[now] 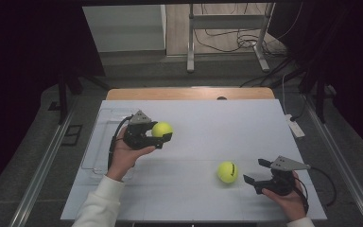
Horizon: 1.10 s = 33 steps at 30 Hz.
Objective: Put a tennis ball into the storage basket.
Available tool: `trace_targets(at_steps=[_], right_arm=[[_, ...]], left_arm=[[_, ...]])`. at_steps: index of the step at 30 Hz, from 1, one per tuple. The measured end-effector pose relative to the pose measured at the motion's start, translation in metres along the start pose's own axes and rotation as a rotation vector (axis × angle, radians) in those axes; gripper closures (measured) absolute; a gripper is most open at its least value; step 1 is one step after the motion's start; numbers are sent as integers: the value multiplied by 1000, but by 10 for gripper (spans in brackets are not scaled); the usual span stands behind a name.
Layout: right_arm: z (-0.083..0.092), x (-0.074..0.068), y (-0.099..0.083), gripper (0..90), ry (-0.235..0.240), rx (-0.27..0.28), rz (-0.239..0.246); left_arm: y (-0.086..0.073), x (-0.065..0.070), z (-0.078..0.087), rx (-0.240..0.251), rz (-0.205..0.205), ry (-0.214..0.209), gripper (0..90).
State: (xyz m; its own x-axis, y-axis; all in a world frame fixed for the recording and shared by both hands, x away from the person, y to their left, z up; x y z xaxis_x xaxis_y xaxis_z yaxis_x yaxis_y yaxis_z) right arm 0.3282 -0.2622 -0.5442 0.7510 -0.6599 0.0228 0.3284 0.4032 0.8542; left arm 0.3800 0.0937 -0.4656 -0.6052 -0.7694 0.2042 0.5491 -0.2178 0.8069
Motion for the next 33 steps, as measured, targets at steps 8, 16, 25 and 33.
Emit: trace_targets(at_steps=[8,16,25,33], right_arm=[[1,0,0,113,0,3,-2],[1,0,0,112,0,2,-3],[1,1,1,112,-1,6,-5],[2,2,2,112,-5,14,-6]], left_arm=[[1,-10,9,21,18,28,269],[2,-15,14,33,24,45,269],[1,-19,15,34,29,56,269],[1,-30,20,53,53,87,269]])
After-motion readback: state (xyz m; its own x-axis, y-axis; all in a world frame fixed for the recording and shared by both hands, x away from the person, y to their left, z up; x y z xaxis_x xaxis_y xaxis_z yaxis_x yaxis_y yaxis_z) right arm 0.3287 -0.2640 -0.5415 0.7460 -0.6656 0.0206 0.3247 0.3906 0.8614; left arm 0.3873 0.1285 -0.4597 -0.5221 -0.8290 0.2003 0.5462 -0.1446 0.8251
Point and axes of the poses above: each handheld gripper's, and its own axes: z roughly backward along the jaws, y roughly out of its top, x roughly to its right, the point moved 8 cm from there along -z, roughly forward along the jaws, and after that the axes turned 5 degrees about z, right-handed, at the moved point
